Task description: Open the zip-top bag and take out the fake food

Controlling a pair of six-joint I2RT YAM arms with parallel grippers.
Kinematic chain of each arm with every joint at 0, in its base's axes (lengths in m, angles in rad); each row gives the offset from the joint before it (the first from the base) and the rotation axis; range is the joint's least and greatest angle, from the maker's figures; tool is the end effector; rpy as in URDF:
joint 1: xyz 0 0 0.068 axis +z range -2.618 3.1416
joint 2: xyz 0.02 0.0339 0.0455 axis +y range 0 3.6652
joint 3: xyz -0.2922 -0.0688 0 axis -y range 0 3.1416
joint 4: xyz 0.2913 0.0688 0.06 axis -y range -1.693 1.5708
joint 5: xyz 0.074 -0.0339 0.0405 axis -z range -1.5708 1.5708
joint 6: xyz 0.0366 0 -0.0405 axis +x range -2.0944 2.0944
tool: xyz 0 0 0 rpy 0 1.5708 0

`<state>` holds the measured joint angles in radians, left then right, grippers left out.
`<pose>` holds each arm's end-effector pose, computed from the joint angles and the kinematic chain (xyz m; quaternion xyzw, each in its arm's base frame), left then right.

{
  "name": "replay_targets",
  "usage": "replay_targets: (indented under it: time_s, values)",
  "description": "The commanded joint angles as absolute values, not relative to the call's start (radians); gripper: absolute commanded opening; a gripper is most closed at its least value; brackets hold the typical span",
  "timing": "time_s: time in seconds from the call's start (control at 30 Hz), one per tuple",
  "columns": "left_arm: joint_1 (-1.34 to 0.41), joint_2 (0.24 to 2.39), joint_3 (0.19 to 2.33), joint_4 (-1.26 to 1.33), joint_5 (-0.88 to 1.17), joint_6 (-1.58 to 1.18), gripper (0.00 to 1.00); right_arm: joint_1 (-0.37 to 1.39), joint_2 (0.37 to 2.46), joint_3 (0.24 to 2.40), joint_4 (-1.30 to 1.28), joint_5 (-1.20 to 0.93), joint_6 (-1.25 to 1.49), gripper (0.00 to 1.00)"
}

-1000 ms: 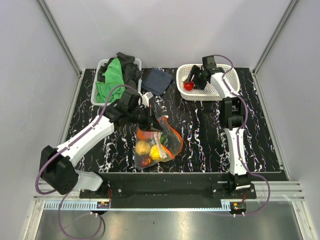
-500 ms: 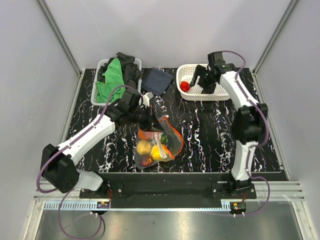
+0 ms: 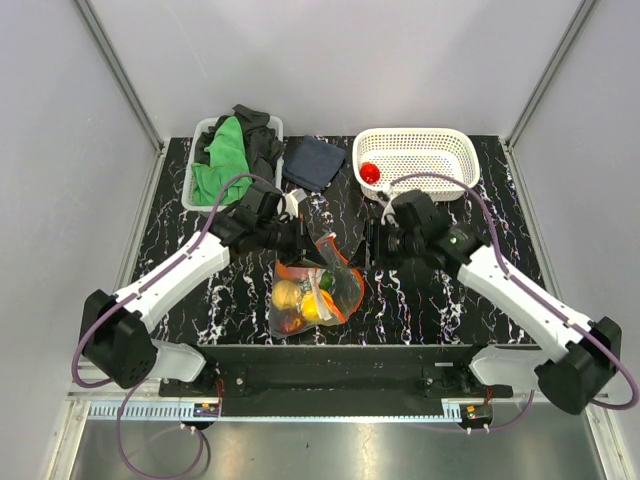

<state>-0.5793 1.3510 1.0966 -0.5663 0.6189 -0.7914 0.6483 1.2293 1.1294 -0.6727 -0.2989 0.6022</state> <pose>0.2596 -0.1952 0.3075 0.0171 0.8931 -0.4402 0.0908 0.2294 0.1873 0.3434 -0.0788 0.9096 0.3361 0.2313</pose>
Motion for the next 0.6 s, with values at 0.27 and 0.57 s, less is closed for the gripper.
replay_targets:
  time_s: [0.27, 0.57]
  values:
    - [-0.598, 1.312, 1.091, -0.439, 0.673, -0.893, 0.0, 0.718, 1.319, 0.977, -0.365, -0.411, 0.712, 0.47]
    - [-0.646, 1.356, 1.088, -0.347, 0.664, -0.982, 0.0, 0.719, 1.446, 0.796, -0.058, -0.498, 0.816, 0.64]
